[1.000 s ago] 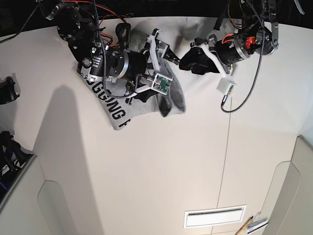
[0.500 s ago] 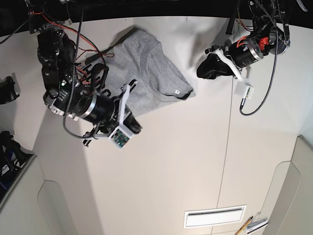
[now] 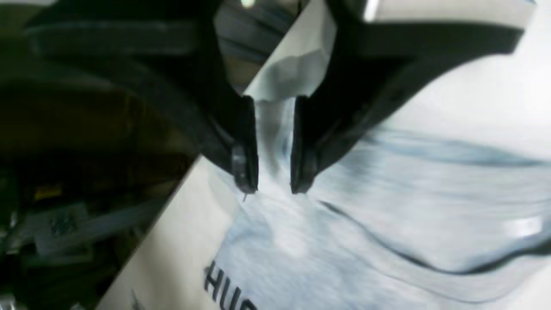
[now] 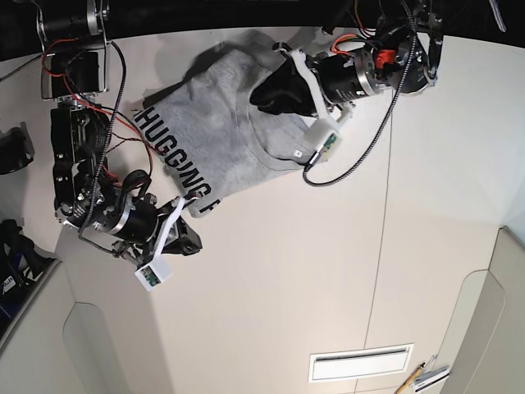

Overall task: Fold the T-shirt properly
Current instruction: 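Flatten and square the folded shirt with both grippers, then release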

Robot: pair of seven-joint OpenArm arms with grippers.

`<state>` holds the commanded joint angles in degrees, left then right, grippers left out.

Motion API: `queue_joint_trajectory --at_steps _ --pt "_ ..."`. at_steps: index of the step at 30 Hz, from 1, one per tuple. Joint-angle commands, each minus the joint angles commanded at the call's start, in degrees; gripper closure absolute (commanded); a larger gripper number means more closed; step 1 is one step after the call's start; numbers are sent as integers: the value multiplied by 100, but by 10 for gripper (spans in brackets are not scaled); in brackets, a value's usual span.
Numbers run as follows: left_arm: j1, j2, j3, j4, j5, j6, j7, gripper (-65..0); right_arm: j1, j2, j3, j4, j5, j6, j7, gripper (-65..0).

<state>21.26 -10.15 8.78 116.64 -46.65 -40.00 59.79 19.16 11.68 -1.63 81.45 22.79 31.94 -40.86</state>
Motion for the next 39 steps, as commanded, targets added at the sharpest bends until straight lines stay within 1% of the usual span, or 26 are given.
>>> queue_joint_trajectory --at_steps 2,3,4,5,6,8,10,11,14,18,21,23,25,27,31,35,36,39 --pt "2 0 350 -87 428 0 -238 -135 37 -68 0 -439 28 2 109 0" --pt "2 0 485 -157 562 0 -339 -135 33 -96 0 -627 68 9 144 0" --pt "0 0 592 -247 636 0 -409 -135 33 -118 0 -809 125 72 142 0" --pt "0 0 673 -337 697 0 -433 -135 33 -129 0 -986 234 201 140 0" --pt "0 0 737 -442 752 0 -431 -135 31 -140 0 -1132 345 238 140 0" --pt "-2 0 776 -695 872 0 -435 -135 17 -138 0 -1307 468 240 133 0" --pt "-35 -2 748 -970 1086 0 -474 -135 -33 -136 0 -1311 470 238 9 0" --pt "-68 -2 693 -1086 1187 0 -496 -135 -63 -133 0 -1300 472 240 -68 0" --pt "-238 -4 302 -1231 1196 0 -492 -135 -94 -103 0 -1298 573 240 -358 0" --pt "-584 -7 -459 -1239 1241 32 -492 -135 -94 74 0 -1255 1088 247 -699 0" --pt "-905 -11 -927 -1285 1493 36 -520 -135 -157 219 2 -1193 1410 262 -1025 0" --pt "-1167 -44 -1154 -1449 1502 36 -577 -135 -358 293 2 -1034 1624 264 -1040 0" --pt "-1486 -96 -1294 -1786 1499 41 -579 -135 -640 284 2 -767 1628 280 -1047 0" --pt "-1832 -146 -1296 -2227 1499 43 -584 -135 -990 275 2 -404 1670 278 -1047 0" --pt "-2326 -142 -1285 -3023 1443 60 -577 -135 -1657 275 2 345 1711 273 -1064 0" --pt "-2430 -151 -1287 -3185 1429 93 -560 -135 -2076 269 2 730 1711 271 -1062 0" --pt "-2446 -186 -1287 -3171 1377 130 -551 -135 -2094 258 4 752 1709 271 -1062 0" --pt "-2404 -520 -1290 -2778 785 141 -385 -135 -2013 256 20 756 1707 256 -1034 0"
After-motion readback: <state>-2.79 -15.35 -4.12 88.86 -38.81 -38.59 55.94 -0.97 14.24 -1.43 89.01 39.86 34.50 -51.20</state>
